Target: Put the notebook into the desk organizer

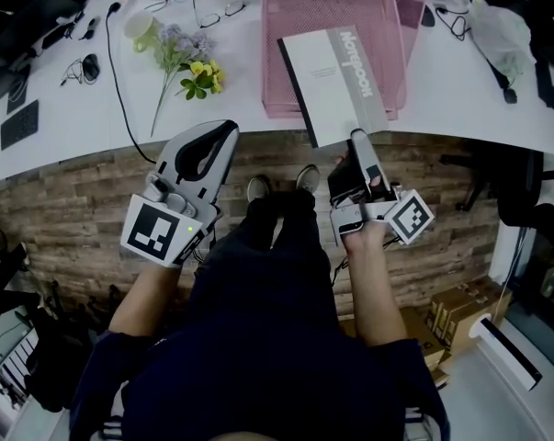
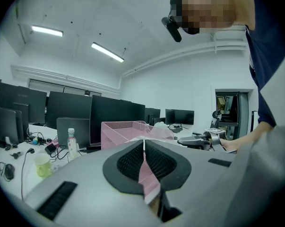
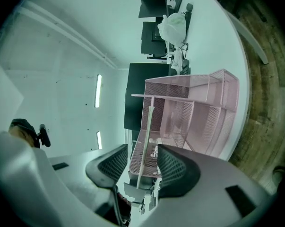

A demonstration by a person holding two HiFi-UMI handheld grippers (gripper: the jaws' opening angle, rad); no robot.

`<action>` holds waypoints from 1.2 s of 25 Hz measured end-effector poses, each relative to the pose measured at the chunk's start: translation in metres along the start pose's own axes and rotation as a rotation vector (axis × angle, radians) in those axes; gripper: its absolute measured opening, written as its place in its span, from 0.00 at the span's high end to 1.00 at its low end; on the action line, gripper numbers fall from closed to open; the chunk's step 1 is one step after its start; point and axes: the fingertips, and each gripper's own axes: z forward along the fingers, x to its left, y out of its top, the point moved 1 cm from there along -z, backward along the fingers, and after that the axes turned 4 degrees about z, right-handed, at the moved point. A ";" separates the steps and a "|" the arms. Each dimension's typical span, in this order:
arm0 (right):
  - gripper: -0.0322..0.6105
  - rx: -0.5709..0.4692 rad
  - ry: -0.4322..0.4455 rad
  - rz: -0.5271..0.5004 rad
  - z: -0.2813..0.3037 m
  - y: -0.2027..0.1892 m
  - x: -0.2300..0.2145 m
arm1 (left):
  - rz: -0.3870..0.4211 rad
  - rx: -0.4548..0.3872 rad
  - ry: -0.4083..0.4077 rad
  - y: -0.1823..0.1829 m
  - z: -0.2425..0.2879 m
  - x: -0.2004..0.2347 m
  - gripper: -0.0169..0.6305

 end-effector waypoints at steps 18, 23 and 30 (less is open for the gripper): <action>0.70 -0.060 0.054 -0.069 -0.022 0.004 0.051 | 0.034 -0.078 -0.040 0.034 -0.008 -0.011 0.92; 0.71 -0.055 0.085 -0.098 -0.018 0.001 0.071 | 0.045 -0.111 -0.039 0.046 -0.012 -0.008 0.92; 0.76 -0.047 0.123 -0.172 -0.009 0.005 0.102 | 0.060 -0.154 -0.026 0.064 -0.014 -0.004 0.92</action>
